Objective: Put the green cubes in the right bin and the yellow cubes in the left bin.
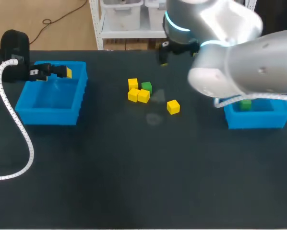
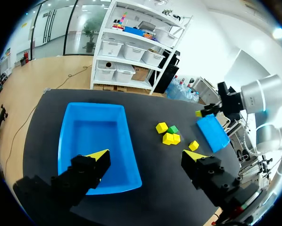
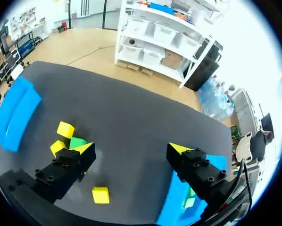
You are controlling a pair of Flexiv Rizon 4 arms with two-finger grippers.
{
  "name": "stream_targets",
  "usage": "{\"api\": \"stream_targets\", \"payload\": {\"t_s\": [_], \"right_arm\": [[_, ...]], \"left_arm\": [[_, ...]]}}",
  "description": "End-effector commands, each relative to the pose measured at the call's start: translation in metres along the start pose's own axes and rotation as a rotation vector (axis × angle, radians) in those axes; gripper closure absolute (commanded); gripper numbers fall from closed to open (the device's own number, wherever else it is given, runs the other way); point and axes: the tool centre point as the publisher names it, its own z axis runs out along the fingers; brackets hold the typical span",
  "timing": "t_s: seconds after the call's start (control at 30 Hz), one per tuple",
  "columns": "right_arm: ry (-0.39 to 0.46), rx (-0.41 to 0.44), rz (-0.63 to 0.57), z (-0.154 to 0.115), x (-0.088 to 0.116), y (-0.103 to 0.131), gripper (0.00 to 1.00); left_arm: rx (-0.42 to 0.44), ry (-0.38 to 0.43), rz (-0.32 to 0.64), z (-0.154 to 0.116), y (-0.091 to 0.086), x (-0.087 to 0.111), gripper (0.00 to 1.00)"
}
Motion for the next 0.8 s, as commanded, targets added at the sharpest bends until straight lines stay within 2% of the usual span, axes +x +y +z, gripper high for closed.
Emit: {"api": "stream_targets", "payload": {"t_s": [0.03,0.2,0.5,0.8], "right_arm": [[0.110,-0.006,-0.014,0.023,-0.015,0.019,0.00],[0.126,-0.018,-0.030,0.030,-0.013,0.035,0.00],[0.117,-0.005,-0.019,0.031,-0.004,0.048,0.00],[0.119,-0.004,-0.020,0.028,-0.003,0.049,0.00]], "left_arm": [[0.007,-0.006,0.001,0.000,0.001,0.001,0.00],[0.007,-0.006,0.001,0.000,0.001,0.001,0.00],[0.007,-0.006,0.001,0.000,0.001,0.001,0.00],[0.007,-0.006,0.001,0.000,0.001,0.001,0.00]]}}
